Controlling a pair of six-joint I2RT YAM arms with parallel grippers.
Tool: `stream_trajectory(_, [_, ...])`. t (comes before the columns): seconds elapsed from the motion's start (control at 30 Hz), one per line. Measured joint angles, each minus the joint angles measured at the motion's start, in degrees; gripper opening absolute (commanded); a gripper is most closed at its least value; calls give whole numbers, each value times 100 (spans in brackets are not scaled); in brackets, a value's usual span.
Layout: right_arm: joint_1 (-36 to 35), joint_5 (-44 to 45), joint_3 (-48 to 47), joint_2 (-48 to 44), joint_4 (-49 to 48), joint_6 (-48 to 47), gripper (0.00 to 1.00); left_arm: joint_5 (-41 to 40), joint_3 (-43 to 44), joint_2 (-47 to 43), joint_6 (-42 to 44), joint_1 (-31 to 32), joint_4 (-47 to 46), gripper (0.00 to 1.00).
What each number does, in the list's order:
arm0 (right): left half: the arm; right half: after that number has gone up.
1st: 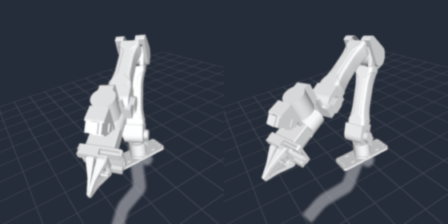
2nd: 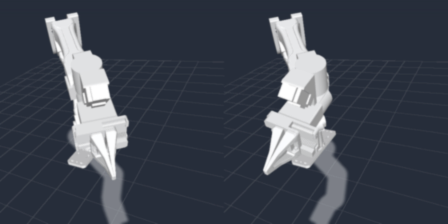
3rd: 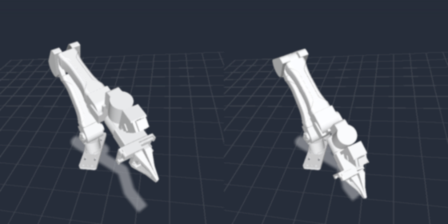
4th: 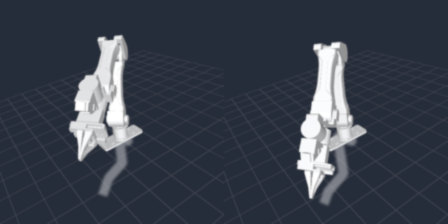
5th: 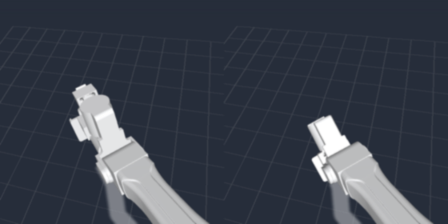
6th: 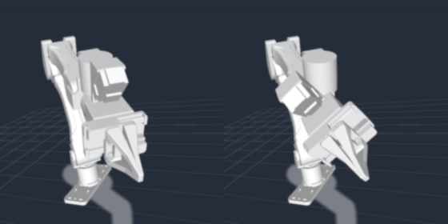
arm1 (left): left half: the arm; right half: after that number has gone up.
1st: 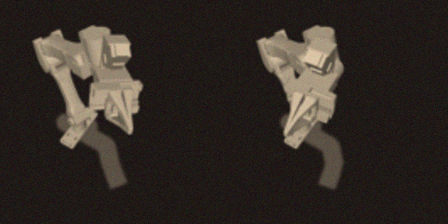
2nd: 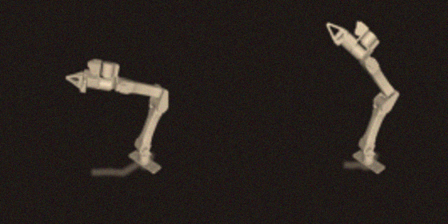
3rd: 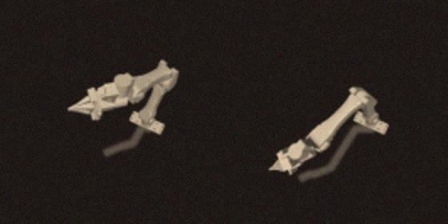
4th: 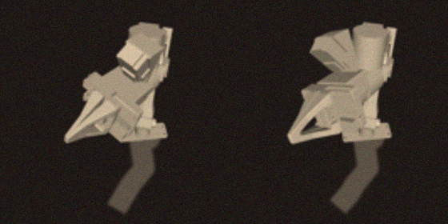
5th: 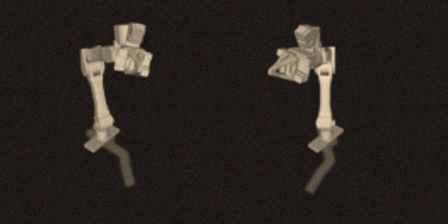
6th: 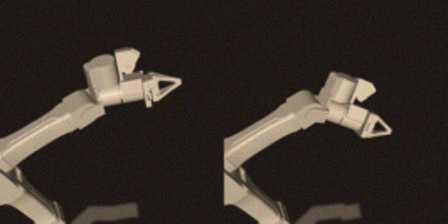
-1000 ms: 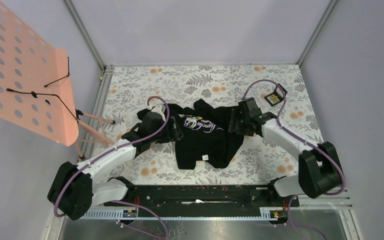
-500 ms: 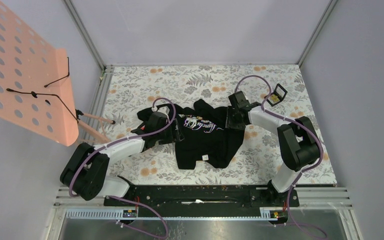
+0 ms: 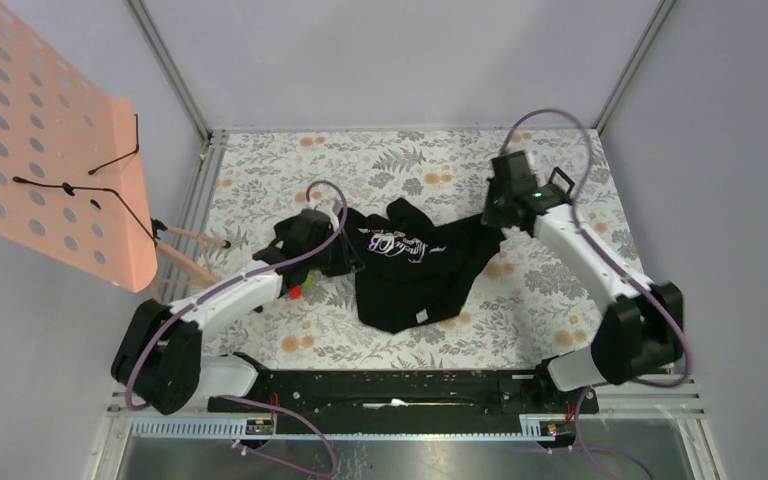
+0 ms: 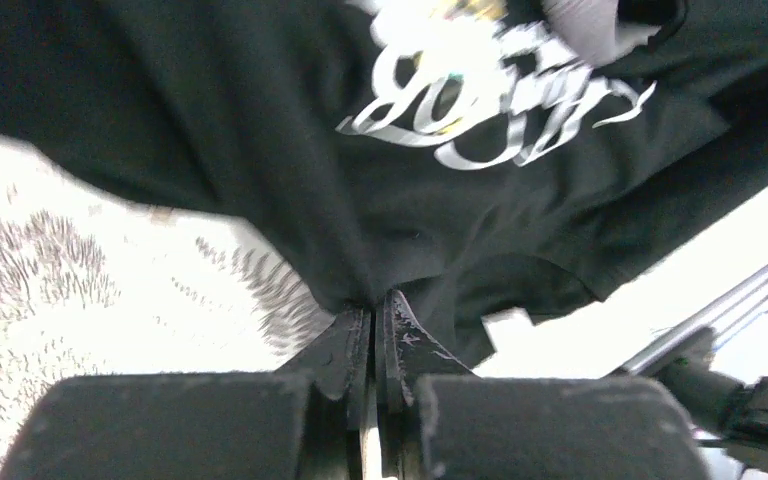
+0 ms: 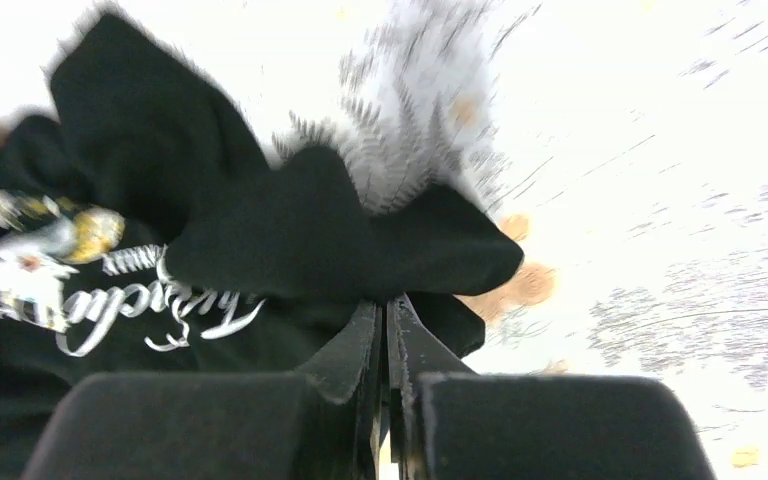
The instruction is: Pin the brooch onto the clothing
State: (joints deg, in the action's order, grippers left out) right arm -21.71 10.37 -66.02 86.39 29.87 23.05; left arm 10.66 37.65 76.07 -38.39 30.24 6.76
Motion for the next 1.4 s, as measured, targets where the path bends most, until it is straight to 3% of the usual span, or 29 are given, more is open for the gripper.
stream_trajectory(0.23, [1073,273,-1523,-1272,870,-317,0,37,2083,-929,341,-308,927,0])
stream_trajectory(0.4, [1211,455,-2898,-1628,1318,-535,0,160,3840,-1176,588,-627,1357,0])
stream_trajectory(0.63, [1213,455,-5051,-1703,1727,-590,0,520,6673,-468,986,-944,2299,0])
stream_trajectory(0.77, [1213,201,-5899,-1947,1862,-586,0,743,7779,-140,1073,-968,2671,0])
stream_trajectory(0.97, [1213,-52,-6247,-2597,1917,-562,0,1003,8446,-114,1093,-970,2938,0])
stream_trajectory(1.13, [1213,-57,-5836,-2828,1720,-549,0,1121,8264,-118,1005,-968,2852,0])
stream_trajectory(1.27, [1215,-103,-5027,-2573,1493,-520,0,1069,8052,175,1058,-977,2721,0])
stream_trajectory(1.4, [1215,-243,-4465,-1849,1233,-457,0,951,8052,1010,1266,-1054,2557,0])
